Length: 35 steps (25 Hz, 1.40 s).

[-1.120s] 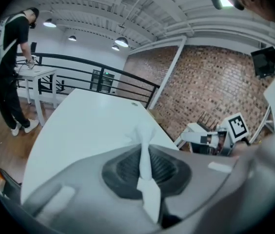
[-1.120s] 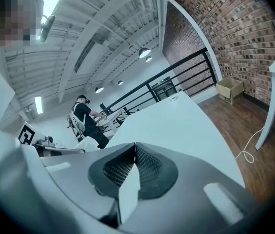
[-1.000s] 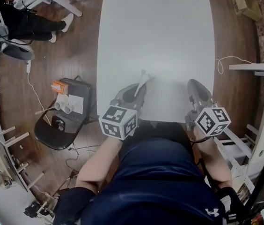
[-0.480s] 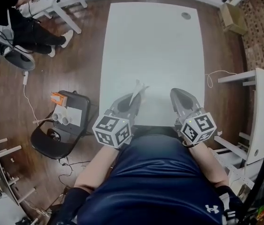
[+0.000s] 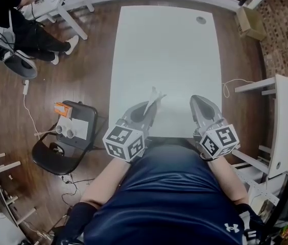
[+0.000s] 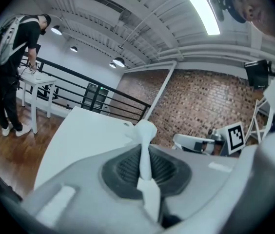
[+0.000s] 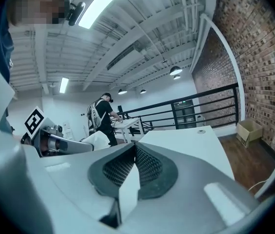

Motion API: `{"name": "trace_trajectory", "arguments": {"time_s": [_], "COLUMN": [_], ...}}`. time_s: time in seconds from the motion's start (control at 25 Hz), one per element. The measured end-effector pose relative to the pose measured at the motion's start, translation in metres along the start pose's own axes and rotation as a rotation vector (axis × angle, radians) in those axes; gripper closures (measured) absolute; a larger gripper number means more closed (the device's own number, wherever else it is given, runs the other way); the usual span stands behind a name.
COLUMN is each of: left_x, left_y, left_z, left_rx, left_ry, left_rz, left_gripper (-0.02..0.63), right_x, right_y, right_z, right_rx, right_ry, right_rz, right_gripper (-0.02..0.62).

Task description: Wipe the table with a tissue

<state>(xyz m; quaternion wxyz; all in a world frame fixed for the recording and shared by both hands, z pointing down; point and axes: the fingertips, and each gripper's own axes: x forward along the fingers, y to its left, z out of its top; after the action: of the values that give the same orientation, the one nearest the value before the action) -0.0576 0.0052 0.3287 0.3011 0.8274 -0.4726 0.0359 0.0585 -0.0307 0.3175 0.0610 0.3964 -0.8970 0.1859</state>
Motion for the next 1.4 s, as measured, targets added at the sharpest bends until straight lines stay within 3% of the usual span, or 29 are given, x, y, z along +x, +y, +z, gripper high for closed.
{"name": "trace_trajectory", "arguments": {"time_s": [0.36,0.64,0.96,1.4], "left_x": [-0.001,-0.004,-0.009,0.003], "left_y": [0.003,0.016,0.032,0.031], "left_z": [-0.003,0.009,0.024,0.011], "left_rx": [0.027,-0.009,0.021,0.014], "left_ry": [-0.001,-0.016,-0.032,0.007], "left_rz": [-0.014,-0.037,-0.025,-0.037], "left_gripper": [0.597,0.597,0.597,0.597], "right_x": [-0.003,0.007,0.02,0.012], "right_y": [-0.009,-0.005,0.001,-0.008], "right_z": [0.001,0.007,0.009,0.002], "right_rx": [-0.003,-0.002,0.007,0.038], "right_ry": [-0.012,-0.036,-0.064,-0.053], "right_rz": [-0.044,-0.064,-0.06,-0.087], "right_gripper": [0.584,0.584,0.584,0.584]}}
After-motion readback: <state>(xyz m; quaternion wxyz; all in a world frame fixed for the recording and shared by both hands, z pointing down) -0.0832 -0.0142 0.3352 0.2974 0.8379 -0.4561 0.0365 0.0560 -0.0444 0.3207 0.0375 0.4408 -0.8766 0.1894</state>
